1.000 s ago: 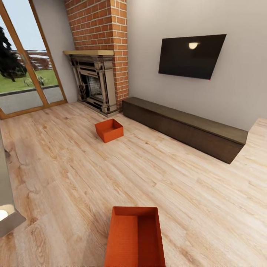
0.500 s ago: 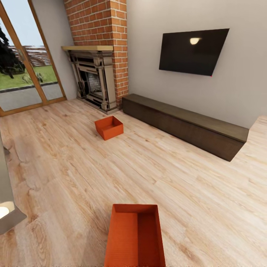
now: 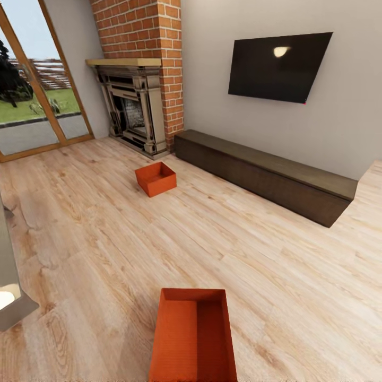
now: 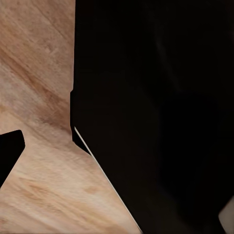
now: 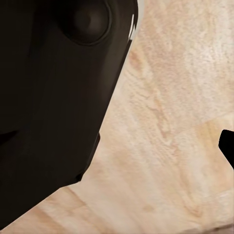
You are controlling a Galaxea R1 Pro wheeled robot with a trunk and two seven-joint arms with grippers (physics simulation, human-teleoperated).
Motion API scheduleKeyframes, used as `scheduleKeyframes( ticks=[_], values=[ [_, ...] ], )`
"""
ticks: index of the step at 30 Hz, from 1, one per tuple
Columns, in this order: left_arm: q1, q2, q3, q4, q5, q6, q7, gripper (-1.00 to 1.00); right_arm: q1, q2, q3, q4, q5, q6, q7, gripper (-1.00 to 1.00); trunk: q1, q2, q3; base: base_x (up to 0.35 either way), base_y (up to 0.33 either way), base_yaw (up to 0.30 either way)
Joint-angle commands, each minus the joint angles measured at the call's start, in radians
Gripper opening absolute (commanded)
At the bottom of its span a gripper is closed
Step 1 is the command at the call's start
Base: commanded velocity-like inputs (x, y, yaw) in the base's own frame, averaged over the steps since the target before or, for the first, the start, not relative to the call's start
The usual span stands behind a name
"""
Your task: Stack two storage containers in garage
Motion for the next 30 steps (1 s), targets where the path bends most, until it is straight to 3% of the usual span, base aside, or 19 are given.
scheduleKeyframes(
  ticks=[1, 30],
  values=[
    [0.000, 0.000, 0.005, 0.000, 0.006, -0.002, -0.001, 1.00, -0.001, 0.001, 0.009, 0.003, -0.010, -0.006, 0.000, 1.00, 0.000, 0.000, -0.002, 0.000, 0.000, 0.000],
    [0.000, -0.002, 0.005, 0.000, 0.006, -0.002, -0.001, 1.00, -0.001, 0.001, 0.009, 0.003, -0.010, -0.006, 0.000, 1.00, 0.000, 0.000, -0.048, 0.000, 0.000, 0.000]
  ],
)
